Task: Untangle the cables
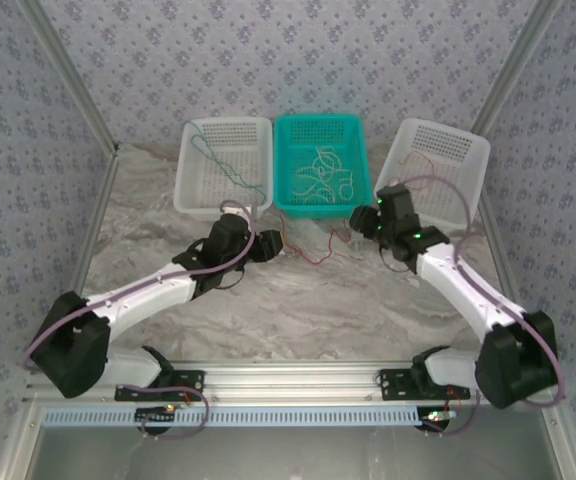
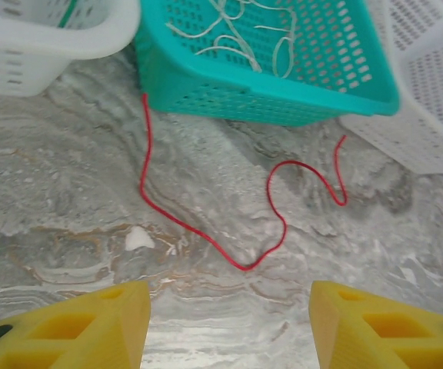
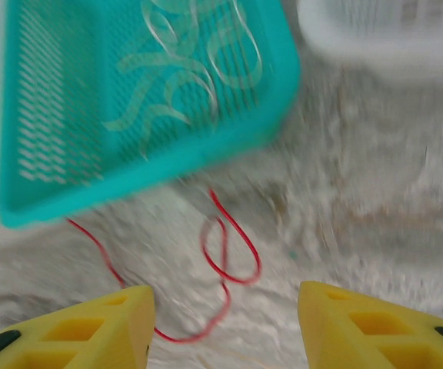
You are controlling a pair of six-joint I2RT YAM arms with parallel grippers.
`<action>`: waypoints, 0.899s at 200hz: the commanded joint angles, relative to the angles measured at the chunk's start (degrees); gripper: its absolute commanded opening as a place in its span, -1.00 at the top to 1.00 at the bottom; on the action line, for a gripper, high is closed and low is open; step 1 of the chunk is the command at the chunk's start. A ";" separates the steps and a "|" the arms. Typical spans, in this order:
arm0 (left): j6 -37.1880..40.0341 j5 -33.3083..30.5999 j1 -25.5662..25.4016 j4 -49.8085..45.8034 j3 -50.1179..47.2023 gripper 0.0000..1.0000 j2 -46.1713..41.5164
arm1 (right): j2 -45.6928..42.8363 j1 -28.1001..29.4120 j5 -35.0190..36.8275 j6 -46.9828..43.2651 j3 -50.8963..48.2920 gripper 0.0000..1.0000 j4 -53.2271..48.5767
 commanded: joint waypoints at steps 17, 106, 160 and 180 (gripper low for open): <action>-1.23 0.07 1.05 1.24 1.65 -0.16 4.38 | 9.80 0.04 -7.91 5.39 -3.28 -0.12 10.26; 2.51 4.90 1.10 2.12 3.29 -0.21 8.36 | 23.11 -2.79 -15.98 11.01 -2.41 -0.10 26.14; 2.89 4.86 1.04 2.90 3.54 -0.22 8.95 | 20.29 -2.81 -16.32 14.07 -5.96 -0.30 33.53; 0.81 1.93 1.50 1.71 3.65 -0.25 9.19 | 21.44 -1.97 -15.67 14.59 -5.66 -0.31 34.15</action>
